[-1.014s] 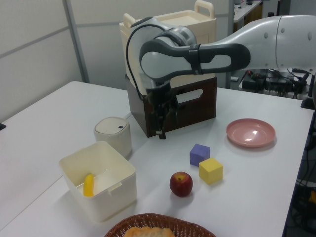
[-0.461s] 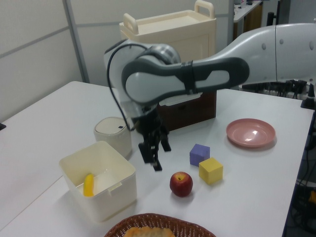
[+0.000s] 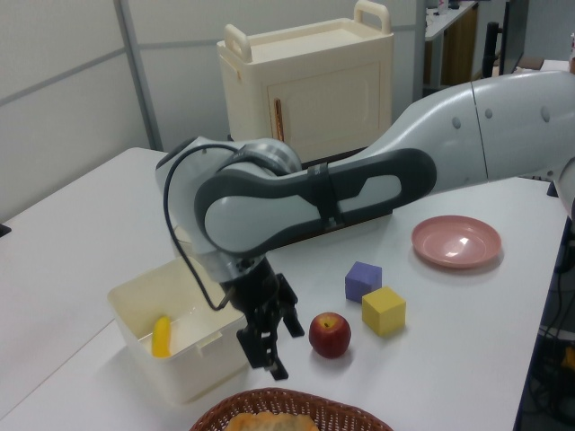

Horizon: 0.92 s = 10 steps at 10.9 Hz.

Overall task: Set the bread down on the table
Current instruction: 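Move the gripper over to the wicker basket of bread rolls, then lower the gripper and grasp the bread roll nearest the basket rim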

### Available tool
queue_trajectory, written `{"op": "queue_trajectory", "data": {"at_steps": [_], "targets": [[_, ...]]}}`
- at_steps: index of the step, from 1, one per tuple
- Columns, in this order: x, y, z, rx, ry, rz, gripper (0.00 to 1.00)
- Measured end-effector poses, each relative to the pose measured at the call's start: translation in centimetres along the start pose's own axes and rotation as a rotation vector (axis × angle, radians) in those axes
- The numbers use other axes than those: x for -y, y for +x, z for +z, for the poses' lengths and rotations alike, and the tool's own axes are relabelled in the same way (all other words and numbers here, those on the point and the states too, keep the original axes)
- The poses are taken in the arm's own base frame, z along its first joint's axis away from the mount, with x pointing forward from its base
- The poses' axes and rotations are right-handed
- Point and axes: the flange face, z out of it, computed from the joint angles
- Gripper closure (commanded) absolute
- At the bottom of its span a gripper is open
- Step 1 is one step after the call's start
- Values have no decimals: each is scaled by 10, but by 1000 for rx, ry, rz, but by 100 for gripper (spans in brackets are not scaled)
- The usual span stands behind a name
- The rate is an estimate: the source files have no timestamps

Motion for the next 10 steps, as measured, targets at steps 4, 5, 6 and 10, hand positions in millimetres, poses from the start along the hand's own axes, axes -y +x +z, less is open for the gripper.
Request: {"op": "queue_trajectory", "data": {"at_steps": [4,5,6,10], "targets": [[56,5,29,50,-25,-9,0],[66,8,41,73,-15,-19,0],[74,13,50,88,-2,-22,0],[99,36,76,31,23,51,0]]}}
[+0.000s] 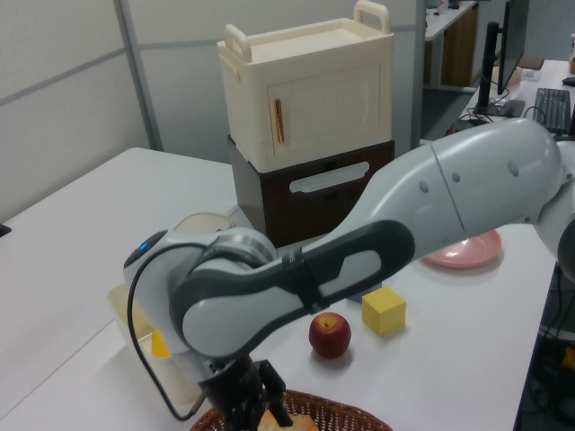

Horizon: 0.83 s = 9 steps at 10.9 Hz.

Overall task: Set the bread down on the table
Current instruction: 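Lower the gripper and grasp the bread roll nearest the basket rim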

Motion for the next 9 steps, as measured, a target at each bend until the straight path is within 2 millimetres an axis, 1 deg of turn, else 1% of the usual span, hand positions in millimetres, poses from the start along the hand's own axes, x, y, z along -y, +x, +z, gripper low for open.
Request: {"op": "queue_trajectory", "data": {"at_steps": [2,5,6,7,8,9], "targets": [[14,5,17,1,-8,12,0],[23,14,33,-13,-9,21,0],[24,18,39,-19,-9,24,2],[25,21,43,-17,-10,29,18],[26,22,47,-12,-12,30,38],[28,22,49,-8,-15,27,61]]}}
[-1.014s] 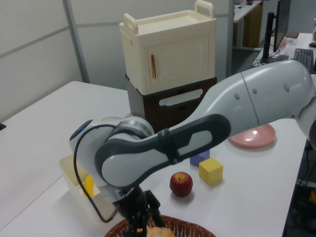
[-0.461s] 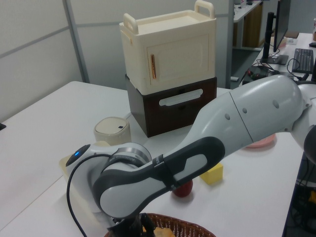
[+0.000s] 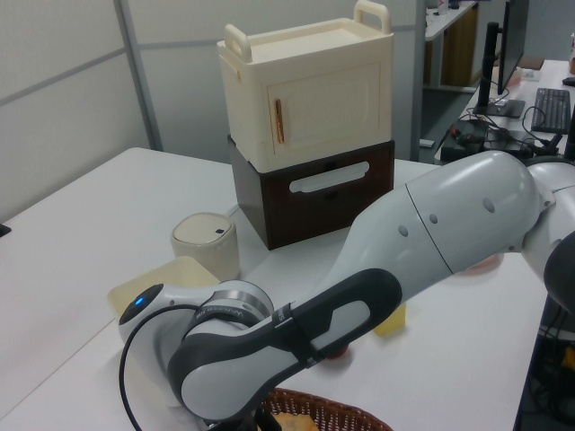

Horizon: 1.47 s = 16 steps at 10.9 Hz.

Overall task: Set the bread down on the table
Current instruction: 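Lower the gripper and grasp the bread roll nearest the basket rim, then lift the bread roll out of the basket and carry it toward the cubes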

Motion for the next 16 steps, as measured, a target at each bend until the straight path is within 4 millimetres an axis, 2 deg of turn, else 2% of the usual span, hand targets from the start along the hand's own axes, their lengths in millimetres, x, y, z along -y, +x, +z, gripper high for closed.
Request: {"op": "queue_trajectory", "data": {"at_steps": [1,2,6,8,10,12,14,16], "targets": [[3,-1,2,1,-6,-5,88],[5,-2,3,-2,-22,-9,100],[-3,-2,-6,-14,-39,6,100],[-24,-10,-33,-11,-35,33,100],[-60,-25,-79,-27,-12,76,100],[-107,-44,-123,-43,5,95,100],[-168,-59,-151,-52,1,105,100],[-234,-63,-162,-71,-10,146,100]]}}
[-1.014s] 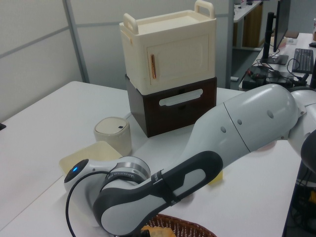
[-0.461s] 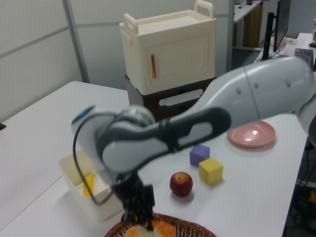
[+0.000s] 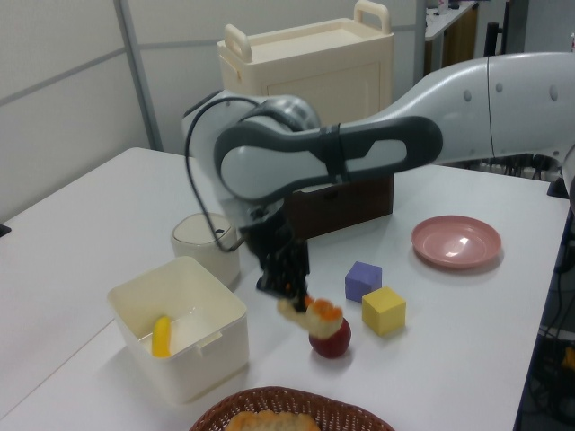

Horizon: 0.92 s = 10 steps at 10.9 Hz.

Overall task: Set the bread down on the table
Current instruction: 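Lift the bread roll out of the basket and carry it toward the cubes, then lower the bread roll onto the table and open the gripper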

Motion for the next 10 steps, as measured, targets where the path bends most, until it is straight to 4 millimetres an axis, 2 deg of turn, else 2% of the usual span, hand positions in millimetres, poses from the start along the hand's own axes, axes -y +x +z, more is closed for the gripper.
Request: {"op": "queue_trajectory", "data": {"at_steps": [2,3,4,5,6,8,10], "targets": [[-56,6,1,2,-7,54,100],[-76,7,3,5,-22,80,92],[-93,9,7,12,-36,104,69],[-109,11,11,19,-45,128,15],[-127,14,15,13,-43,154,0],[-164,15,18,-1,-37,207,0],[-181,13,17,-5,-44,232,0]]}}
